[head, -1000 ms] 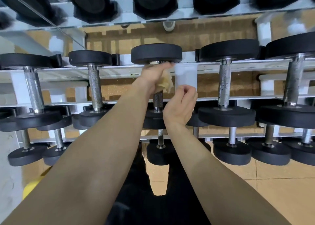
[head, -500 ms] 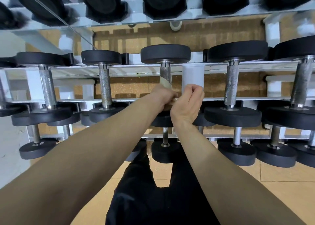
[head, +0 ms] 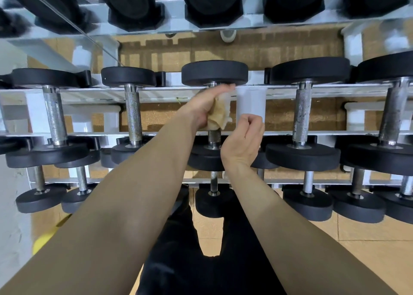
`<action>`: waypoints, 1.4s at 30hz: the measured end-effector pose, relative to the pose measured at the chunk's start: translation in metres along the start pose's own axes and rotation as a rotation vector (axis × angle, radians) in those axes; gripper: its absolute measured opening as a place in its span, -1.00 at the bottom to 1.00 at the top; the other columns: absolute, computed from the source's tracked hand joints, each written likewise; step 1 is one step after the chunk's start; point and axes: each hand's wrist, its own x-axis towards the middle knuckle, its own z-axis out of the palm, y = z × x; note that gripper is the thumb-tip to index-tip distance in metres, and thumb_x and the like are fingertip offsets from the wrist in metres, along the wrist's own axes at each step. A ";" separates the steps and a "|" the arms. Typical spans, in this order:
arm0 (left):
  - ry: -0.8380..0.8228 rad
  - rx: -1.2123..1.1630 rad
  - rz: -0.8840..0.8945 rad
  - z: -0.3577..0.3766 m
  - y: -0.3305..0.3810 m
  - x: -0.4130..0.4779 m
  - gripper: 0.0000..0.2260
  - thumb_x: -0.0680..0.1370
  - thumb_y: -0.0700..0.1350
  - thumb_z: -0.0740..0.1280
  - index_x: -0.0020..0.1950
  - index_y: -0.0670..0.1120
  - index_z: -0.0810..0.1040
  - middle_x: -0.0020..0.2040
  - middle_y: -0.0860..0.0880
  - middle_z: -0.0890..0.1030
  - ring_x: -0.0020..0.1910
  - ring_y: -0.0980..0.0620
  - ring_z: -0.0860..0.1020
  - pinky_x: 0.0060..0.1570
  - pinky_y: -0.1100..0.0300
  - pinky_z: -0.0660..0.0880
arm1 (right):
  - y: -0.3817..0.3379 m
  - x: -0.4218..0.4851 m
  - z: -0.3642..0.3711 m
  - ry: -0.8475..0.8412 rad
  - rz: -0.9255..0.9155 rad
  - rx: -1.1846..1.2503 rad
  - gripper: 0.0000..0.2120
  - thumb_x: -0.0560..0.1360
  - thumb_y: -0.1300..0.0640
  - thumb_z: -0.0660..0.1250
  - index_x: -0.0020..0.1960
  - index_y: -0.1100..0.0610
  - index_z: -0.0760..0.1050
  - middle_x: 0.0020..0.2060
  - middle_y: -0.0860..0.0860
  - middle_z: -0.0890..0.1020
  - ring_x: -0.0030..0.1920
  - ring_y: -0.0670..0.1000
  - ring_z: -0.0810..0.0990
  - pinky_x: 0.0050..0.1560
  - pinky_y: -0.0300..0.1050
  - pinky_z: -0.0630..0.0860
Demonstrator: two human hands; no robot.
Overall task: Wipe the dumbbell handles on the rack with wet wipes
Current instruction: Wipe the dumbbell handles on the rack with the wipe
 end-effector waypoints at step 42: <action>0.083 0.908 0.135 -0.020 -0.054 -0.008 -0.60 0.52 0.02 0.47 0.19 -0.12 0.37 -0.07 0.04 0.57 -0.06 0.06 0.55 -0.10 0.25 0.44 | 0.001 0.002 -0.002 -0.011 0.038 0.062 -0.78 0.58 -0.07 0.09 -0.02 0.02 0.42 -0.09 -0.09 0.48 -0.10 -0.18 0.44 -0.16 -0.37 0.27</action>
